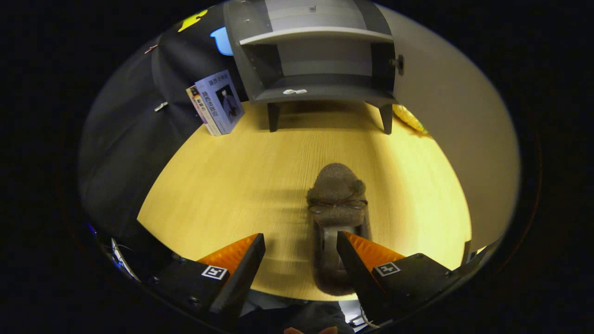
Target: Open the shoe cabinet door, grab the shoes and put them into the shoe cabinet, then close the shoe cabinet door.
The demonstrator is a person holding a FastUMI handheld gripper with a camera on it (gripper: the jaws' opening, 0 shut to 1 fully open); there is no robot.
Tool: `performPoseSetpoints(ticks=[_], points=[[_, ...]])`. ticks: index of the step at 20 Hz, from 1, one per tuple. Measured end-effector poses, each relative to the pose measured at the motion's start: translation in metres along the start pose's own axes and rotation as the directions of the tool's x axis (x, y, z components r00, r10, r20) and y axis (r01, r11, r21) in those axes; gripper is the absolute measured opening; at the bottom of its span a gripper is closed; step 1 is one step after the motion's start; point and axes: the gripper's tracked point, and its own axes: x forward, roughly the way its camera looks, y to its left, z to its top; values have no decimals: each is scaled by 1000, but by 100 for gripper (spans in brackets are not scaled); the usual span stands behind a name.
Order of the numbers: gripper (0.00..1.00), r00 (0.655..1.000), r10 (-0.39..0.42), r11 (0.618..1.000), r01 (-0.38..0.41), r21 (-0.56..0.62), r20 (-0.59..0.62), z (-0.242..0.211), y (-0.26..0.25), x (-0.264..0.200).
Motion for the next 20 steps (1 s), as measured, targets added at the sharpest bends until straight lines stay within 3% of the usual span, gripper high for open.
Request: performPoseSetpoints(ticks=[3, 7, 9, 14, 16, 17, 20], points=[[95, 1000, -10, 1000, 10, -2, 23, 1, 2, 37], [39, 985, -128, 992, 125, 27, 120, 25, -28, 68], [12, 988, -111, 991, 101, 88, 109, 27, -25, 71], [12, 988, -69, 995, 57, 82, 140, 44, -27, 44], [12, 979, -60, 994, 40, 101, 196, 69, -27, 17], [5, 973, -53, 993, 28, 114, 223, 79, -24, 13], [5, 957, -40, 989, -4, 150, 288, 117, -17, -27]])
